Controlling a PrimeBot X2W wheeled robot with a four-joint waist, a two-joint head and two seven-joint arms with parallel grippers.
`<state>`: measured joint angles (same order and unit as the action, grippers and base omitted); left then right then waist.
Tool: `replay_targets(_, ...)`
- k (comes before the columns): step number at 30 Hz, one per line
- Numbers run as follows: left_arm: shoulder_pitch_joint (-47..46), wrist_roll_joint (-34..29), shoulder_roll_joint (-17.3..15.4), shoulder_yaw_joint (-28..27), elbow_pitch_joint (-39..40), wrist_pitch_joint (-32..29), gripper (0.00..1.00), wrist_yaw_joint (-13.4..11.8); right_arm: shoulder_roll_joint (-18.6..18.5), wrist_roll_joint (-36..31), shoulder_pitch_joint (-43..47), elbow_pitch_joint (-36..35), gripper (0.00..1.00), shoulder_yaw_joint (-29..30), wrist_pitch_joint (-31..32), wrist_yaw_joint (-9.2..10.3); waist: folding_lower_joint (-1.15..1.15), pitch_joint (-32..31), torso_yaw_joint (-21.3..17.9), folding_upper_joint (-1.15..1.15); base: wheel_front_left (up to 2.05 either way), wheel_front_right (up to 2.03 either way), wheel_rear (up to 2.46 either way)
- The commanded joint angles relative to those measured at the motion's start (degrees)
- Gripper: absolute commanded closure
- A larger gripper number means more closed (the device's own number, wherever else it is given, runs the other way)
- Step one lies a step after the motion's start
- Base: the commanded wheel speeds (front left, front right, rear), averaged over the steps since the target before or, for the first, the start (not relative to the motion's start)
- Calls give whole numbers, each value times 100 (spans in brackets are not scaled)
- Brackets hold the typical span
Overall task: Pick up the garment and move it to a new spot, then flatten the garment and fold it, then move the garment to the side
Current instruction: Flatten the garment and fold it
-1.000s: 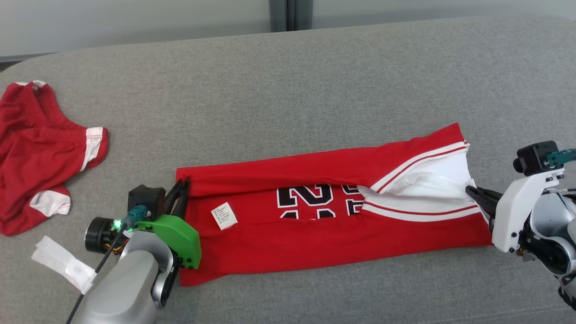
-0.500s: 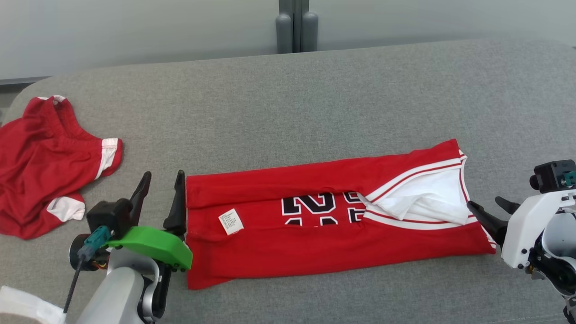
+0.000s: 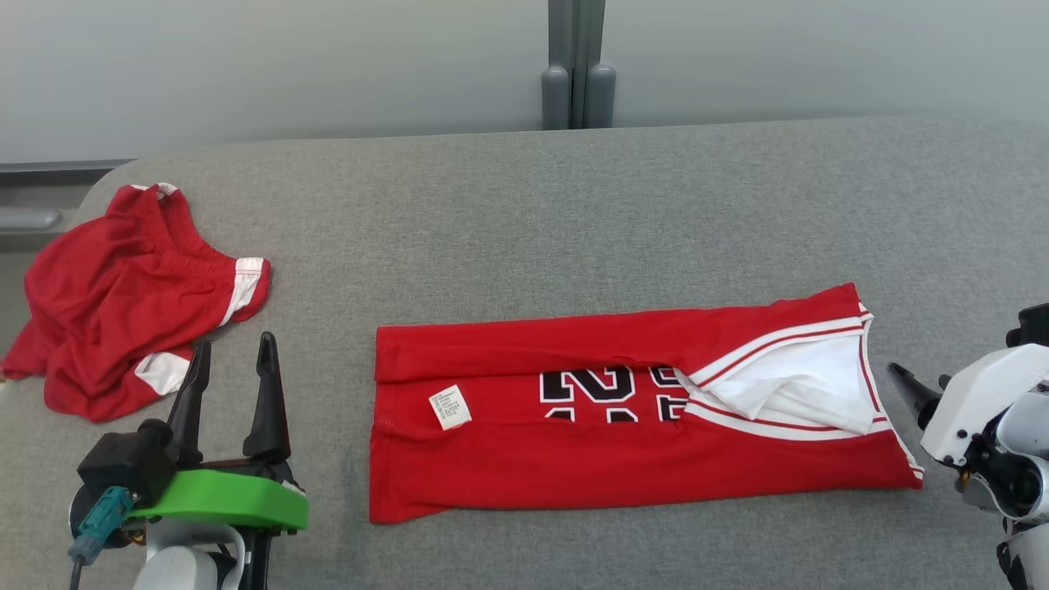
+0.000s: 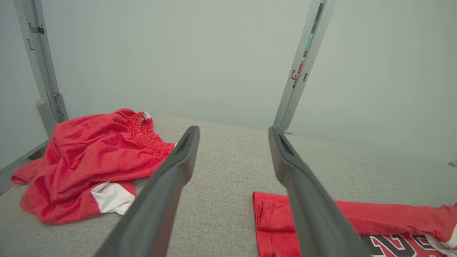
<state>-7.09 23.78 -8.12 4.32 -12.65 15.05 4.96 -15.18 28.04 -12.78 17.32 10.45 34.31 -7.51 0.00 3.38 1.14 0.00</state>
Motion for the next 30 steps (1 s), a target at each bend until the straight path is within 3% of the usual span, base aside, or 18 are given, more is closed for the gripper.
replay_targets(1,110,-131,16,-60,6,14,0,55,55,-175,-141,124,0,145,-5,5,0,13,67,0,0,0,0)
replay_targets(13,-136,-426,167,-258,-144,15,0,215,598,-1200,-928,1321,0,857,-12,5,0,370,284,0,0,0,0)
replay_targets(21,-315,-498,246,-281,-269,15,0,247,745,-1471,-1219,2052,0,788,23,5,0,478,338,0,0,0,0)
replay_targets(23,-325,-512,257,-287,-308,15,0,244,721,-1493,-1223,2174,57,732,61,5,0,475,333,0,0,0,0)
replay_targets(24,-327,-508,261,-303,-330,15,0,242,690,-1513,-1239,2189,100,728,-11,5,0,471,323,0,0,0,0)
replay_targets(30,-223,-520,264,-467,-334,15,0,248,369,-1693,-1280,1967,100,902,-487,8,0,372,189,0,0,0,0)
